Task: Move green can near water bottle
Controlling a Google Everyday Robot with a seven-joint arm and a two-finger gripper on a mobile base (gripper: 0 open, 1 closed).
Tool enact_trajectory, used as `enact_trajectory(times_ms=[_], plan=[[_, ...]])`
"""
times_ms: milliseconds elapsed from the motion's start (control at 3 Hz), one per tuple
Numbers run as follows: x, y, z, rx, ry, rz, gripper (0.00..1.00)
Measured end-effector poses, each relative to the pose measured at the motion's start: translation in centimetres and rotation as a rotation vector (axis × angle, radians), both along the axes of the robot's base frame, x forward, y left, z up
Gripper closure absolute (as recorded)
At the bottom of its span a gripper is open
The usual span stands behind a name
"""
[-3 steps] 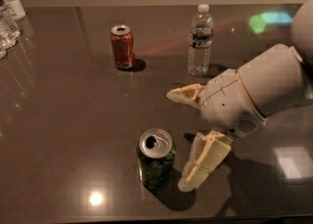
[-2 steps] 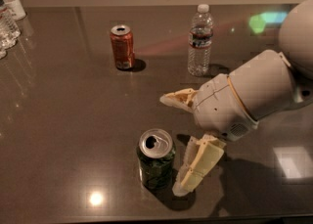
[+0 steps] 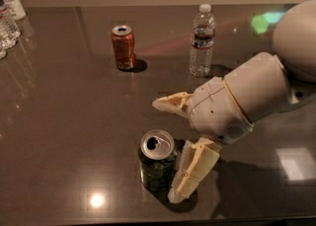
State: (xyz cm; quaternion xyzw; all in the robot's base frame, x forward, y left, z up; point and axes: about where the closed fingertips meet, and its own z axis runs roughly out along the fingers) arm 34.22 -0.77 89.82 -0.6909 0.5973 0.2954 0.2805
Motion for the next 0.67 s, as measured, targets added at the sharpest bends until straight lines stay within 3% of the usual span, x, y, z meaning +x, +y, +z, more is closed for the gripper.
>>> enact_trajectory(times_ms=[333,667], plan=[[-0.12,0.73,0.0,0.01,-0.002,0.018,0.16],[0.13,0.56,0.1,0.01,-0.002,0.013,0.4]])
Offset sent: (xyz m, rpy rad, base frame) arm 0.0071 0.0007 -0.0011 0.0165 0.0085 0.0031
